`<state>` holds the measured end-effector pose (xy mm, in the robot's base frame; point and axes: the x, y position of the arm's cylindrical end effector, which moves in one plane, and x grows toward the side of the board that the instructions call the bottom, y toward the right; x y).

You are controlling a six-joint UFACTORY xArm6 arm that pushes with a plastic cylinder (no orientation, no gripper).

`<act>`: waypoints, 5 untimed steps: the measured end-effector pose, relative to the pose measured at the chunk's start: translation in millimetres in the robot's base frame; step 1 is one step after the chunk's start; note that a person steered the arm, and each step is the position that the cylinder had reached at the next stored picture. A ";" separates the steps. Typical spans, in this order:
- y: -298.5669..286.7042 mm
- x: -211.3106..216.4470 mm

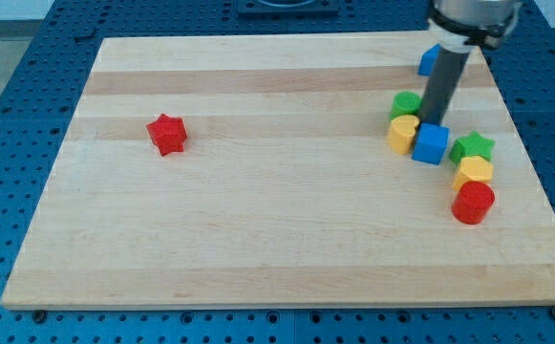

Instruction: Push the green circle closer to red star

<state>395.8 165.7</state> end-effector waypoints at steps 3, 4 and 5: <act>52.8 -15.0; 37.6 -20.9; 3.5 -20.9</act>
<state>374.9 169.2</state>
